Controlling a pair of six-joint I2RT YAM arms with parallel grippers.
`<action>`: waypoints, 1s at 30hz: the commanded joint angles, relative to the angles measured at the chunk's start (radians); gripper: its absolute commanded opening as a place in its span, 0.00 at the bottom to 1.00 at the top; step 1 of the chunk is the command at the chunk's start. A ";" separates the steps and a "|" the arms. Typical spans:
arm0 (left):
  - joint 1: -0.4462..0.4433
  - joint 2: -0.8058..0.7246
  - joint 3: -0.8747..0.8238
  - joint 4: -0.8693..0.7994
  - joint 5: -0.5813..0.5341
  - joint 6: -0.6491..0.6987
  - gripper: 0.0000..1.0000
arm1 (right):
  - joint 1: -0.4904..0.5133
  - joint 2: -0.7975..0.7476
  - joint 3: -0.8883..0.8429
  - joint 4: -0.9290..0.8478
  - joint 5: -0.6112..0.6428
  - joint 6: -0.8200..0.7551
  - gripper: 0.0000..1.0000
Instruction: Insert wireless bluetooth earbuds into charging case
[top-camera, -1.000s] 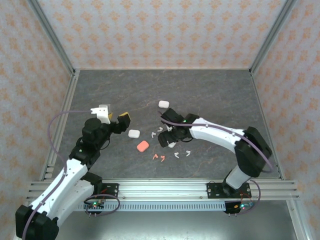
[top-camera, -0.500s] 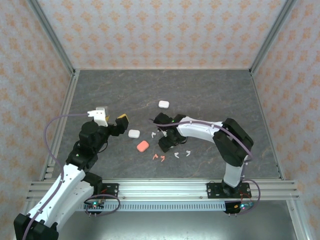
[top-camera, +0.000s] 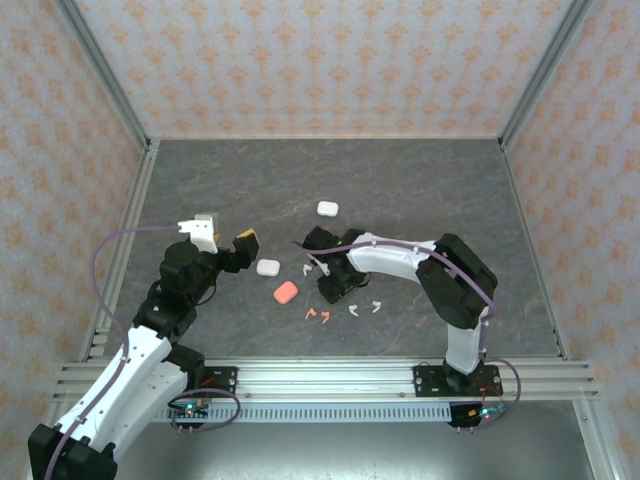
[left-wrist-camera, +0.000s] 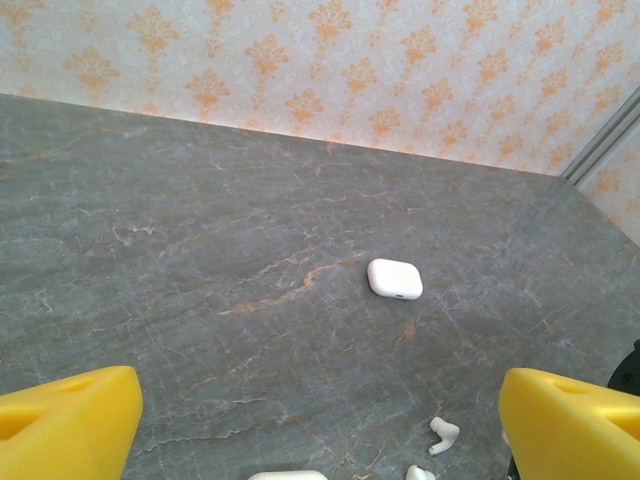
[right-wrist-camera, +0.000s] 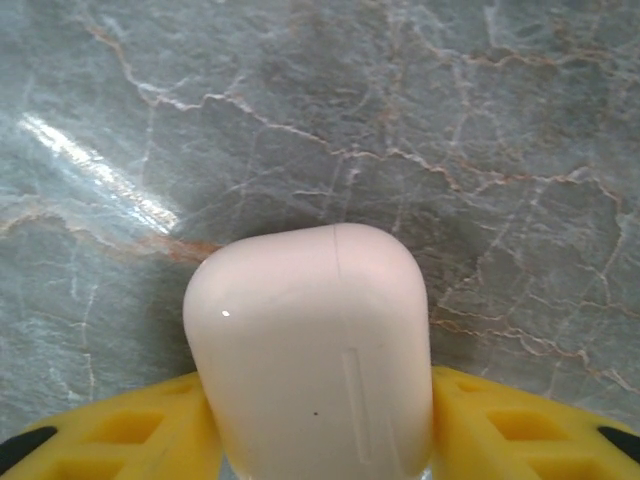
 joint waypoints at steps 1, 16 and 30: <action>0.004 0.011 0.023 0.013 0.021 0.030 0.93 | -0.006 0.006 0.008 0.001 0.052 -0.020 0.45; 0.004 0.178 0.264 0.002 0.473 0.073 0.88 | -0.008 -0.425 -0.075 0.144 0.140 -0.201 0.39; 0.004 0.339 0.537 -0.177 0.797 0.020 0.75 | -0.006 -0.796 -0.157 0.359 0.098 -0.496 0.37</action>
